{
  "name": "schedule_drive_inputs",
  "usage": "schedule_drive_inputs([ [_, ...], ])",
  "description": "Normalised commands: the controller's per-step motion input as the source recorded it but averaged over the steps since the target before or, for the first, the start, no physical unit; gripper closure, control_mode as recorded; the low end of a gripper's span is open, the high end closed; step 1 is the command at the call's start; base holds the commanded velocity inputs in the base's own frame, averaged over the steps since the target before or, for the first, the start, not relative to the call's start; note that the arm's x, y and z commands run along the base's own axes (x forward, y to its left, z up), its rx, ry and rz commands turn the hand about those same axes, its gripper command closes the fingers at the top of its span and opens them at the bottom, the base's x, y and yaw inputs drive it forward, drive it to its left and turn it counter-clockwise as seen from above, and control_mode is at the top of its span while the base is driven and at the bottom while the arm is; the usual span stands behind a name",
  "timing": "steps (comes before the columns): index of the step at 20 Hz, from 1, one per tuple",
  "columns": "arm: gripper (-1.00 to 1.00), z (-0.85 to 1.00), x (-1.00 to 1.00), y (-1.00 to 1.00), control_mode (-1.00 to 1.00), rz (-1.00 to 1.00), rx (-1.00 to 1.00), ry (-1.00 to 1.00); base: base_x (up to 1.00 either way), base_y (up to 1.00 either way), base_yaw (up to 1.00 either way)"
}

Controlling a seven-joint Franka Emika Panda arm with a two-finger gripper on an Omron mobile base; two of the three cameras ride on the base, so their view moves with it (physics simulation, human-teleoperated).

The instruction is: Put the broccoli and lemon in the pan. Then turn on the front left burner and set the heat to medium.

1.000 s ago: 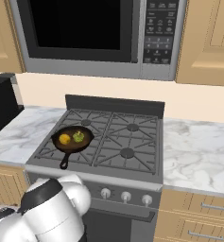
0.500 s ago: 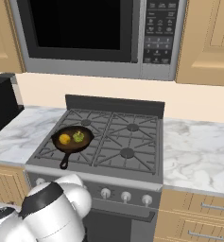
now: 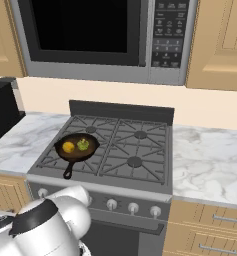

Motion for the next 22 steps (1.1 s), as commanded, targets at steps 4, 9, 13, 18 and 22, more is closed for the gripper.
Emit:
schedule_drive_inputs([
  [4,-1.00,-0.06,0.02,-0.01,-1.00,0.00,0.05,-0.03,0.00,0.00,0.00],
  [9,-1.00,-0.01,0.07,-0.03,-1.00,0.00,0.08,-0.06,0.00,0.00,0.00],
  [13,-1.00,0.00,0.12,-0.19,-1.00,0.00,0.13,-0.09,0.00,0.00,0.00],
  [18,-1.00,0.00,0.10,-0.22,-1.00,0.00,0.14,-0.06,0.00,0.00,0.00],
  [22,-1.00,0.00,0.04,-0.23,-1.00,0.00,0.14,-0.10,0.00,0.00,0.00],
])
